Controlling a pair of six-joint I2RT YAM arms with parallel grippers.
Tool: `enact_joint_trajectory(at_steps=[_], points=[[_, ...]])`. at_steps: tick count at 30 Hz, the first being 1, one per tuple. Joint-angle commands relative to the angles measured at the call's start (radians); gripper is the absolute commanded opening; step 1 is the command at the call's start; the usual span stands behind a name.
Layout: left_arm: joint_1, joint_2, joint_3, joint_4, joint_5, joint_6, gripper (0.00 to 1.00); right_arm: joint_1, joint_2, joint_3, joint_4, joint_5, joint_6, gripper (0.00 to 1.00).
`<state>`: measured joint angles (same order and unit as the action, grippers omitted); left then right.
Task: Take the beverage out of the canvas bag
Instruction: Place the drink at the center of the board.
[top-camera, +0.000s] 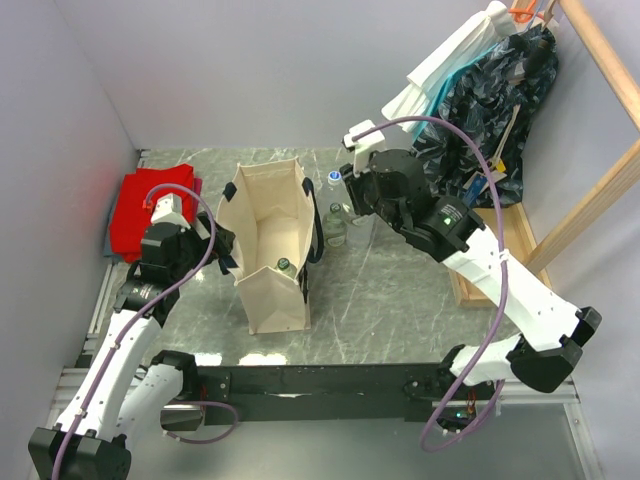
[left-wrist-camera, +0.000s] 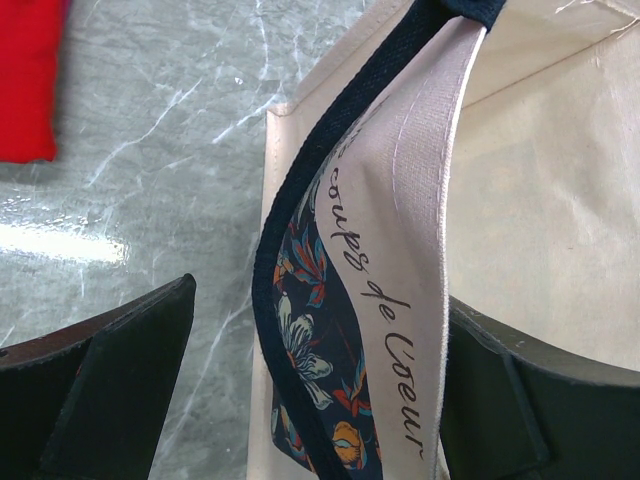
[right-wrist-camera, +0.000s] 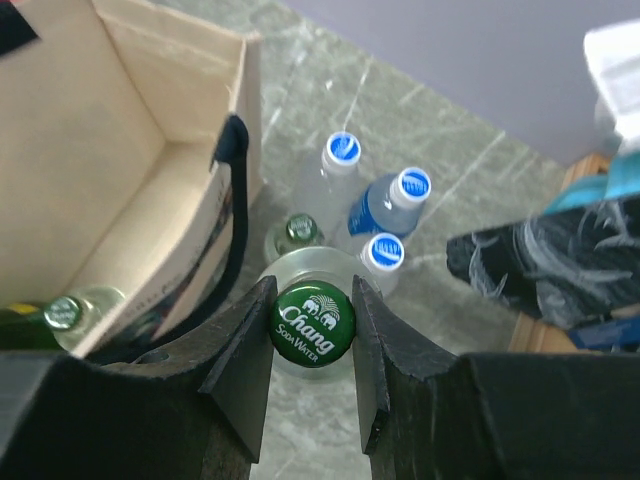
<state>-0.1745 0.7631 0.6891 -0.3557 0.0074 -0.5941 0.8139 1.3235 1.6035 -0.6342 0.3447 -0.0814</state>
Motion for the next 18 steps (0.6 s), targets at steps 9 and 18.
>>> enact_joint_trajectory(at_steps=[9, 18], points=[[-0.003, -0.001, 0.029, 0.021, 0.022, 0.019, 0.96, -0.028, -0.093, -0.112, 0.209, -0.044, 0.061, 0.00], [-0.005, -0.005, 0.029, 0.017, 0.011, 0.019, 0.96, -0.050, -0.102, -0.238, 0.303, -0.110, 0.118, 0.00]])
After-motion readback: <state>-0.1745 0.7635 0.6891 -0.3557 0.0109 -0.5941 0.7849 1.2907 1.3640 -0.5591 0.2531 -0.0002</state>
